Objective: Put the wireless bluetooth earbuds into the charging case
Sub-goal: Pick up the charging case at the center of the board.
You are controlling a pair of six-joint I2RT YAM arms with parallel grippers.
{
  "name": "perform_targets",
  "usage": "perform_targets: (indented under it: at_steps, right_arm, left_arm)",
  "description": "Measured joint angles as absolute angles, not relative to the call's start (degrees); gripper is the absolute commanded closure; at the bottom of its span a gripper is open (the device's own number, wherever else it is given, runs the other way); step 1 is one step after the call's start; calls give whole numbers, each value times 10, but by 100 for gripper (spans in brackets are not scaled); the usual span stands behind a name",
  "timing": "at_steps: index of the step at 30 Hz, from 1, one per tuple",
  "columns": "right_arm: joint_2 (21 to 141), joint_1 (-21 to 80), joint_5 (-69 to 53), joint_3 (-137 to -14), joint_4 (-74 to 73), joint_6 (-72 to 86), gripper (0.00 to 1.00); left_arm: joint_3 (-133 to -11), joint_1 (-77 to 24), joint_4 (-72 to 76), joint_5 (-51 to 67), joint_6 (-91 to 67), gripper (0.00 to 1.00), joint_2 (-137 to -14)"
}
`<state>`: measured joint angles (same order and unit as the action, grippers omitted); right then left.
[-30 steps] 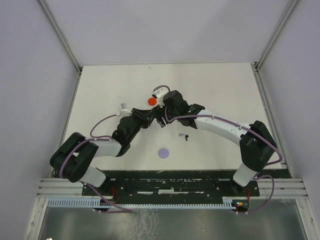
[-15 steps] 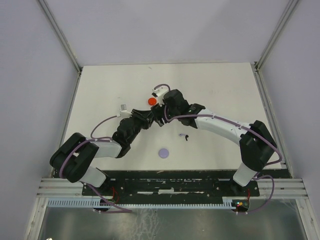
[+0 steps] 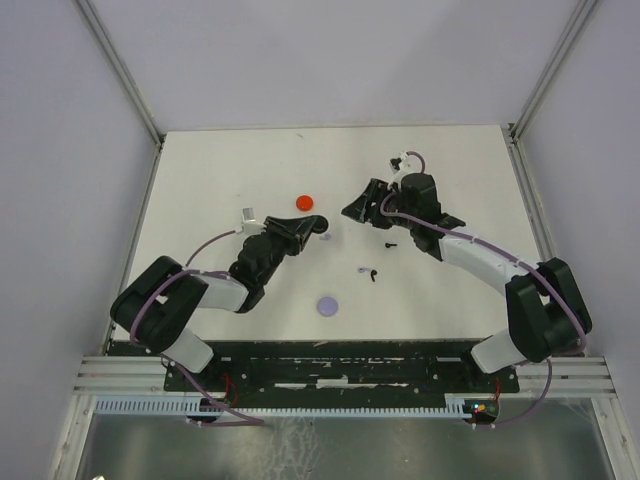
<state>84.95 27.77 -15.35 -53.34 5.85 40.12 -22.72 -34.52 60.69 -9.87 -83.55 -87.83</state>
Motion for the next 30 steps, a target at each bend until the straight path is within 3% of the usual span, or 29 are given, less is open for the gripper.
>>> perform_targets:
  at_steps: [13,30]
  right_arm:
    - [957,242,-286,-493,299,660,38]
    - [975,236,-326,-455,442,737,52]
  left_arm:
    - [-275,-349,694,-46,-835,97,-955]
    - [-302,-349,709,-29,-836,97,-971]
